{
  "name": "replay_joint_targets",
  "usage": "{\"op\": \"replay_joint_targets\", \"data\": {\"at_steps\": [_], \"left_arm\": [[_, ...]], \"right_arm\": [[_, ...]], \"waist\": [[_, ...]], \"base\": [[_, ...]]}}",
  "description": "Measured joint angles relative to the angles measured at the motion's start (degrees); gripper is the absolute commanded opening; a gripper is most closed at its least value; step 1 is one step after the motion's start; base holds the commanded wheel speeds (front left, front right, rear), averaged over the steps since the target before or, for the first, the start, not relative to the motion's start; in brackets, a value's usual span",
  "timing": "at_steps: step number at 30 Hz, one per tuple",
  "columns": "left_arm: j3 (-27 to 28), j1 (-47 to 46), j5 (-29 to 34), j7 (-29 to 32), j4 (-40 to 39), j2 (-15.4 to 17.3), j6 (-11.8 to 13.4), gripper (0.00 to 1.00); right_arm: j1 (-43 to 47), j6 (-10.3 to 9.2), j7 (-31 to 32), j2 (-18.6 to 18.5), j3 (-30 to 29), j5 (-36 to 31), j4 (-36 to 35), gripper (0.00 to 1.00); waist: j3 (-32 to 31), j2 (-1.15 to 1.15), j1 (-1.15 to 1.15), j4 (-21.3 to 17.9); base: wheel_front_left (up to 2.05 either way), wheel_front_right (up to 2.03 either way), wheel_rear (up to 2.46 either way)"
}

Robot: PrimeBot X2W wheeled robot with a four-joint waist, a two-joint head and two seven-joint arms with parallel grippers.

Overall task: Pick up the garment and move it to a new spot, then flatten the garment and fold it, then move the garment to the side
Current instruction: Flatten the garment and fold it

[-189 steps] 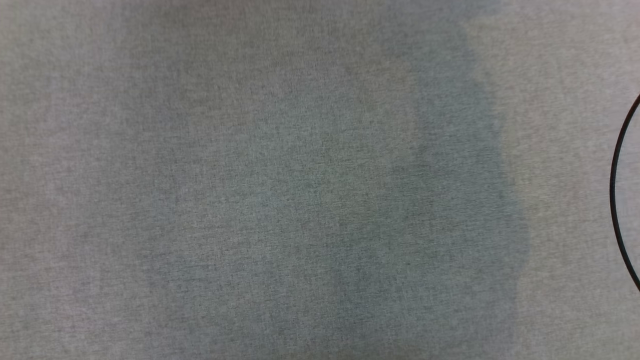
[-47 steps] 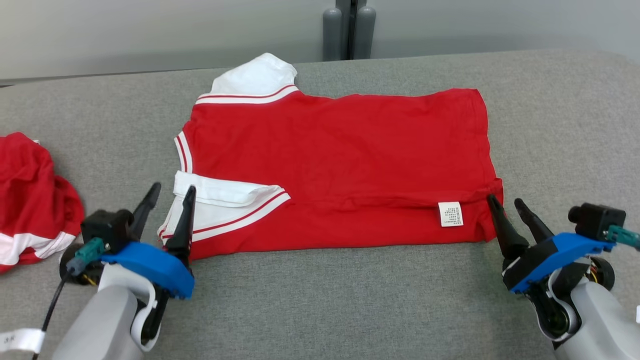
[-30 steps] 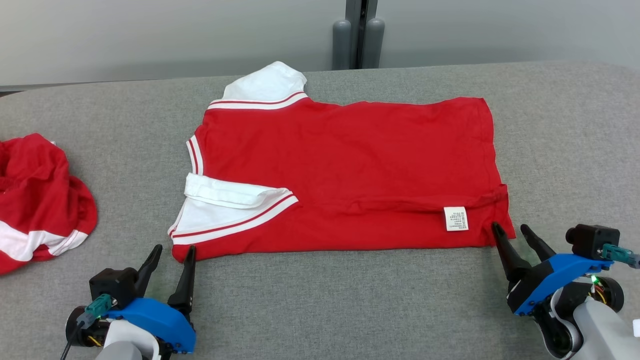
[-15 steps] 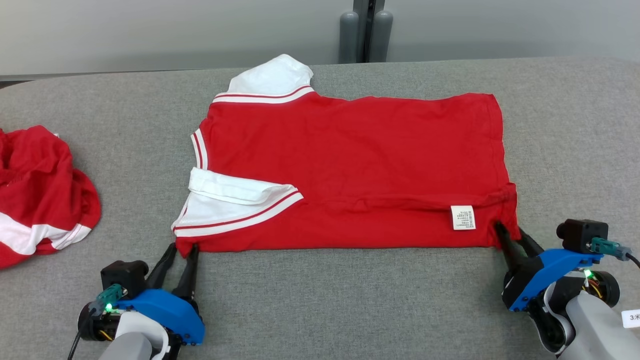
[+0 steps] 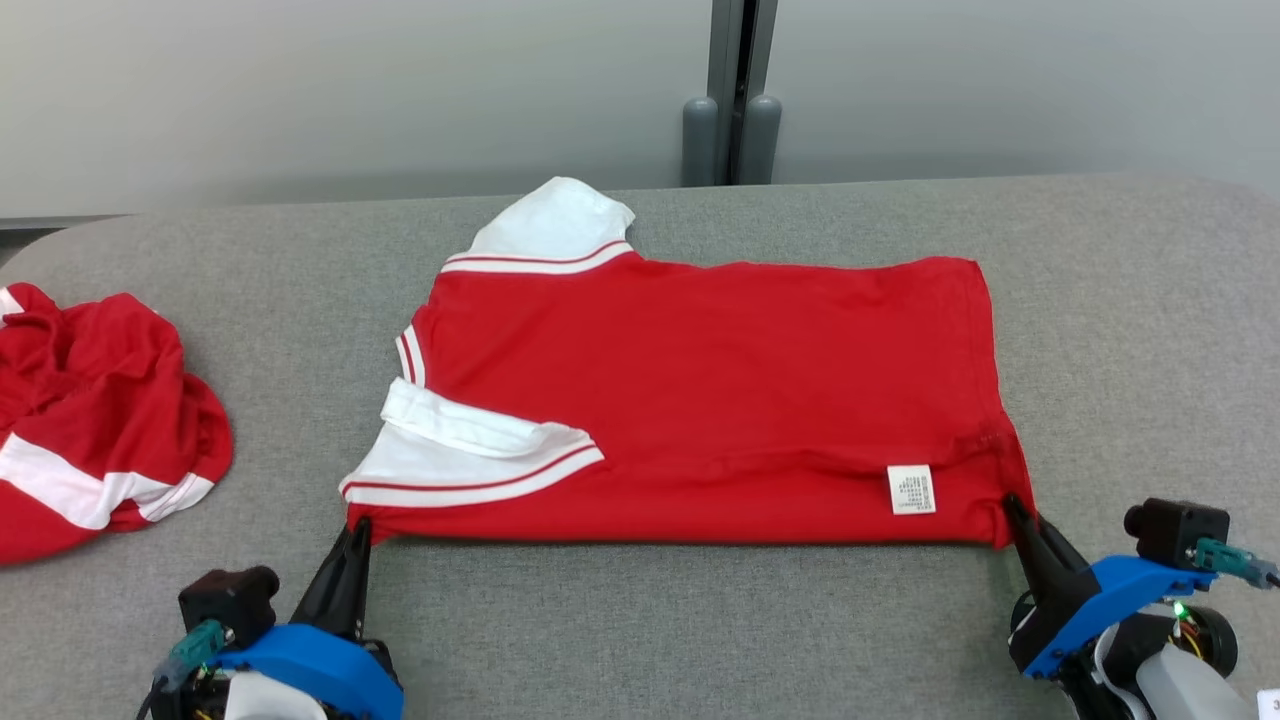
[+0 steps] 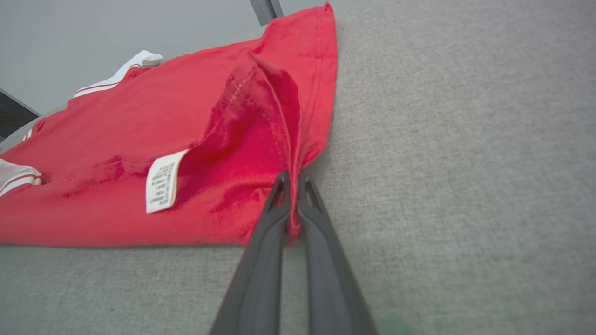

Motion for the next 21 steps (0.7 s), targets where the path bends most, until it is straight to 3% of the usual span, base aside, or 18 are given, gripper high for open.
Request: {"op": "replay_joint_targets", "data": {"at_steps": [7,13,21], "left_arm": [[3.19,7.34,0.85,0.01,-5.37,-0.27,0.6,0.0],[3.74,15.82,1.94,0.01,-13.21,-1.89,3.91,0.0],[3.43,20.24,1.83,1.47,-18.85,-1.55,5.77,0.0]], "right_arm": [[5.95,0.01,0.18,-0.41,-0.02,0.97,-4.39,0.0],[13.48,0.0,1.82,-0.71,-2.79,0.53,-10.83,0.0],[20.14,0.0,6.93,0.57,-8.02,-1.47,-18.44,0.0]], "waist": [[-2.04,0.0,-0.01,0.36],[-2.99,0.0,-0.01,1.18],[-3.25,0.0,0.0,2.12]], "base": [[0.0,0.0,0.0],[0.0,0.0,0.0],[0.0,0.0,0.0]]}}
